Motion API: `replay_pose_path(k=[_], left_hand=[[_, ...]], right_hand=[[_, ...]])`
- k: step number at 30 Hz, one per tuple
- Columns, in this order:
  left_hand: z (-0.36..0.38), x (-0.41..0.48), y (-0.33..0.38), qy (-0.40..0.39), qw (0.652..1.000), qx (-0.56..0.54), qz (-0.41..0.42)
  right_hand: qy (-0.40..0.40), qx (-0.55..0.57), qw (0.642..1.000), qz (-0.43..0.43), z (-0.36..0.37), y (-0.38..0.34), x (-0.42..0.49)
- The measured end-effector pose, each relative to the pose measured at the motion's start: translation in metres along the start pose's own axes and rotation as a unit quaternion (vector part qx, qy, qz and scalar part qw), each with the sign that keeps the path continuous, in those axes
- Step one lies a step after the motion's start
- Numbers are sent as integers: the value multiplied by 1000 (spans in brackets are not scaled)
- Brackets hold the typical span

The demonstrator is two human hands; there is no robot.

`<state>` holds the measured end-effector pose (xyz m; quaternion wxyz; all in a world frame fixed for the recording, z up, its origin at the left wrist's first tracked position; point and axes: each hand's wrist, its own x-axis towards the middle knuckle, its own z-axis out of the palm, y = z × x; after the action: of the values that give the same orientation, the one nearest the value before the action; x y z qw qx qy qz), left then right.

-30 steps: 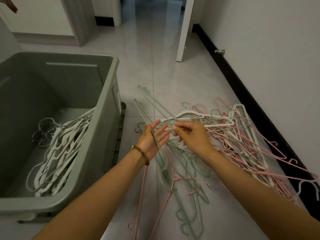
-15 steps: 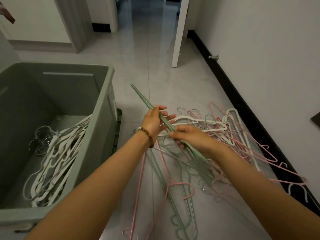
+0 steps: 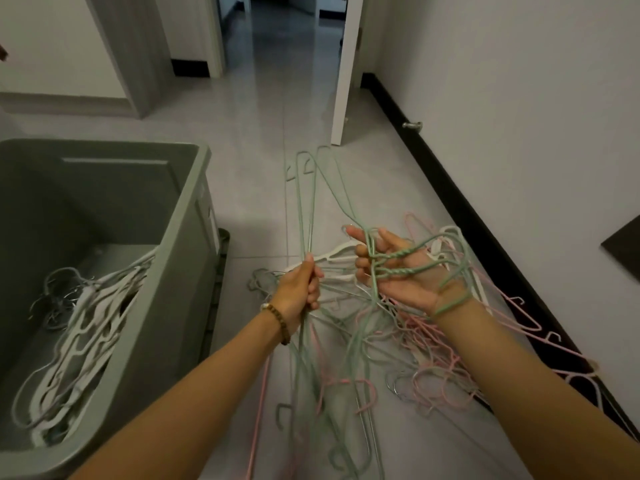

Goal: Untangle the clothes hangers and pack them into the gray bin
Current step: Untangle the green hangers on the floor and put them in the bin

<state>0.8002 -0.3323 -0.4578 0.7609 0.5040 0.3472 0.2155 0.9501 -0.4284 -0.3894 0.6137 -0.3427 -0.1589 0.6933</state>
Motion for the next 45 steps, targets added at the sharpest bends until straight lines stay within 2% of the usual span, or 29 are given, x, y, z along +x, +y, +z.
replay_pose_path(k=[2, 5, 7, 9, 11, 13, 15, 17, 20, 23, 29, 31, 34, 35, 37, 40, 42, 43, 45], left_hand=[[-15, -2, -7, 35, 999, 33, 3], [-42, -11, -34, 82, 991, 99, -35], [-53, -19, -61, 116, 982, 130, -76], [-55, -29, -86, 146, 976, 112, -116], [-59, -36, -106, 172, 971, 99, -137], [-69, -42, -123, 179, 959, 175, -133], [-78, -46, -135, 189, 937, 268, -121], [-81, -48, -140, 196, 927, 297, -119], [-82, -48, -141, 136, 937, 293, -135], [-84, -46, -143, 99, 960, 218, -146], [-85, -51, -147, 99, 943, 268, -168], [-82, -50, -144, 119, 952, 232, -164], [-74, -46, -131, 160, 952, 214, -146], [-71, -44, -126, 165, 955, 204, -137], [-63, -43, -111, 172, 959, 188, -125], [-48, -41, -75, 181, 961, 189, -93], [-41, -35, -48, 183, 958, 207, -81], [-38, -31, -35, 181, 959, 204, -78], [-32, -22, -12, 161, 966, 182, -91]], right_hand=[[30, 25, 999, 30, -34, 8, -9], [47, 37, 994, 87, -78, 28, -30], [105, -49, 984, 134, -96, 52, -35], [158, -214, 946, 184, -100, 80, -34], [187, -376, 887, 193, -97, 106, -27], [225, -465, 840, 166, -99, 124, -20], [249, -514, 806, 154, -103, 136, -17], [243, -563, 775, 151, -110, 146, -14], [213, -648, 714, 159, -114, 156, -12], [185, -710, 658, 171, -115, 158, -13], [142, -764, 601, 190, -110, 161, -18], [146, -740, 633, 174, -108, 157, -20], [202, -610, 755, 133, -102, 143, -28], [218, -573, 781, 119, -99, 140, -30], [255, -536, 800, 84, -93, 134, -35], [306, -541, 783, 22, -82, 114, -40], [334, -522, 785, -23, -73, 93, -40], [346, -491, 799, -42, -67, 81, -39], [347, -397, 848, -63, -52, 56, -38]])
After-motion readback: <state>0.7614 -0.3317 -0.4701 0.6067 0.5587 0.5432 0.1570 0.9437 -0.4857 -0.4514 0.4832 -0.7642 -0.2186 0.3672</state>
